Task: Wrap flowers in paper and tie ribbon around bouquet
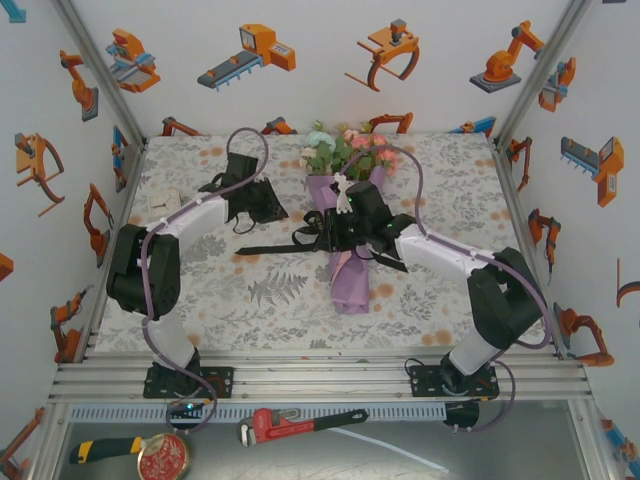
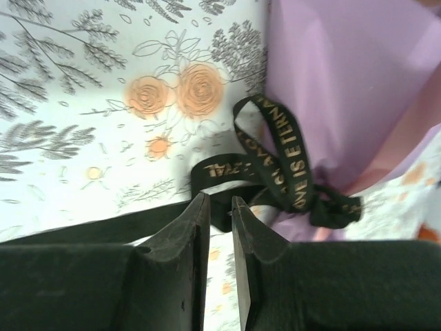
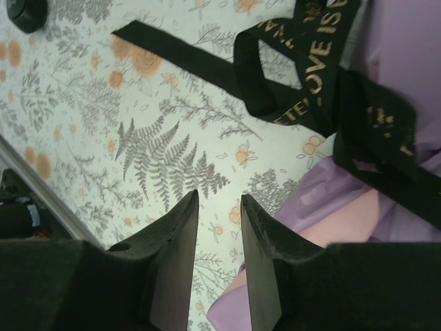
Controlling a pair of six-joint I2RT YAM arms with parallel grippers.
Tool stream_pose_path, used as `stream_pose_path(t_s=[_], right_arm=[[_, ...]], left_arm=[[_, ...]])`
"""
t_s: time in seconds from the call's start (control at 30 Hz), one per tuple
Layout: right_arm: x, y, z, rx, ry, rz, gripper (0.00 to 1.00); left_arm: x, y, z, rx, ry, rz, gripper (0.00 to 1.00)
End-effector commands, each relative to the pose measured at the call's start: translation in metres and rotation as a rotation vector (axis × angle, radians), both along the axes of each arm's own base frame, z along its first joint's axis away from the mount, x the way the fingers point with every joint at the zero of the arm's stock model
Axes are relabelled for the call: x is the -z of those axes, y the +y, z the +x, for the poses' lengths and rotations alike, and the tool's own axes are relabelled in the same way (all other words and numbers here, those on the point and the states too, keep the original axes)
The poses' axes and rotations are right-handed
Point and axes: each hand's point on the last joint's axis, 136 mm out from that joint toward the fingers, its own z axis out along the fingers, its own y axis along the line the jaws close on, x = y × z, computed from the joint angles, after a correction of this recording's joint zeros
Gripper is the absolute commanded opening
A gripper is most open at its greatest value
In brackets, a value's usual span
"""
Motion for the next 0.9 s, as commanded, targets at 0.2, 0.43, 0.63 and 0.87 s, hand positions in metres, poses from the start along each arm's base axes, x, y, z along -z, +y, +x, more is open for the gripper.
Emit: stream_pose_path(t_s=[0.2,0.43,0.63,0.87], right_arm=[[-0.013,-0.012,0.012,0.048,-0.075,-0.059,0.37],[-0.014,-0.018,0.008,0.059,-0.077,-0.069,0.37],[-0.017,-0.018,0.008,0.054,-0.082,-0.072,0.37],[-0.024,-0.012,0.011,0.04,-0.092,-0.055,0.37]], left_arm=[[0.023,-0.045,-0.021,0.552,-0.009,0.09,0.33],[0.05,-0.059,-0.012,0.598,0.046,0.063,0.34],[0.068,-0.061,-0.016,0.595,0.105,0.049,0.31],[0.058,-0.059,-0.027,0.551,0.163,0.004,0.0]])
